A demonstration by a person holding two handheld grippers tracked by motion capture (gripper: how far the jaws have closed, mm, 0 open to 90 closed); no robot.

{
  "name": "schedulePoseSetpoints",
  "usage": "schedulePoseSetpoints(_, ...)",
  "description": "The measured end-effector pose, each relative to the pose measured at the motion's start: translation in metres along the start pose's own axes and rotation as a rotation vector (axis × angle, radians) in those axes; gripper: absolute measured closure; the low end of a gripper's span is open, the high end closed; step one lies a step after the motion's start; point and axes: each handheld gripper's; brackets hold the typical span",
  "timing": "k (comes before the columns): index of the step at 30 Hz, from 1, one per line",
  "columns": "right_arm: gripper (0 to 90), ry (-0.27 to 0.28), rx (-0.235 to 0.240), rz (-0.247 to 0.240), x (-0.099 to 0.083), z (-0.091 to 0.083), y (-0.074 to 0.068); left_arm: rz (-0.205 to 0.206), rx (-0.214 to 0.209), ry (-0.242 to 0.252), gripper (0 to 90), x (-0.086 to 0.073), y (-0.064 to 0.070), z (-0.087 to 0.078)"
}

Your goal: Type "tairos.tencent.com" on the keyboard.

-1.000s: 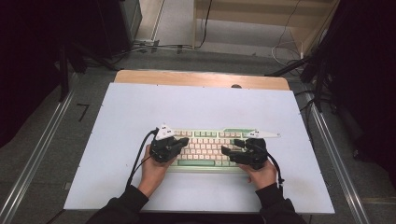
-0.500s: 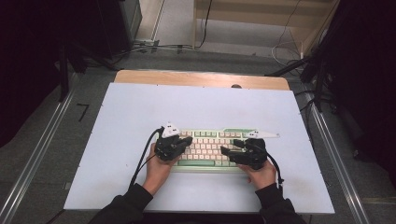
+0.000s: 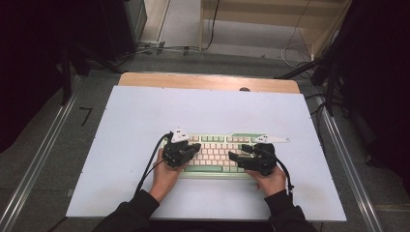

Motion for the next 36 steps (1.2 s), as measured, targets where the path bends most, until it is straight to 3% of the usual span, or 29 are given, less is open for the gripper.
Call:
schedulePoseSetpoints(25, 28.6, -0.006, -0.001, 0.003, 0.000, 0.001, 0.000, 0.003, -0.001, -0.029, 90.0, -0.002, 0.001, 0.004)
schedulePoseSetpoints(29, 28.6, -0.006, 0.001, 0.005, 0.000, 0.001, 0.000, -0.006, -0.005, -0.012, 90.0, -0.001, 0.000, 0.002)
schedulePoseSetpoints(30, 28.6, -0.005, 0.001, 0.004, 0.000, 0.001, 0.000, -0.014, -0.012, 0.004, 87.8, 0.000, 0.000, -0.001)
schedulePoseSetpoints(33, 28.6, -0.004, 0.001, 0.006, 0.000, 0.000, 0.000, -0.033, -0.029, 0.047, 67.7, 0.003, -0.002, -0.009)
schedulePoseSetpoints(36, 28.7, -0.004, 0.000, 0.006, 0.000, 0.000, 0.000, -0.058, -0.029, 0.093, 55.8, 0.007, -0.005, -0.018)
Point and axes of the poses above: each handheld gripper's, and its own axes: z roughly forward along the jaws, x roughly out of its top, y roughly to its right, and after that the axes turned 6 degrees about -z, right-handed
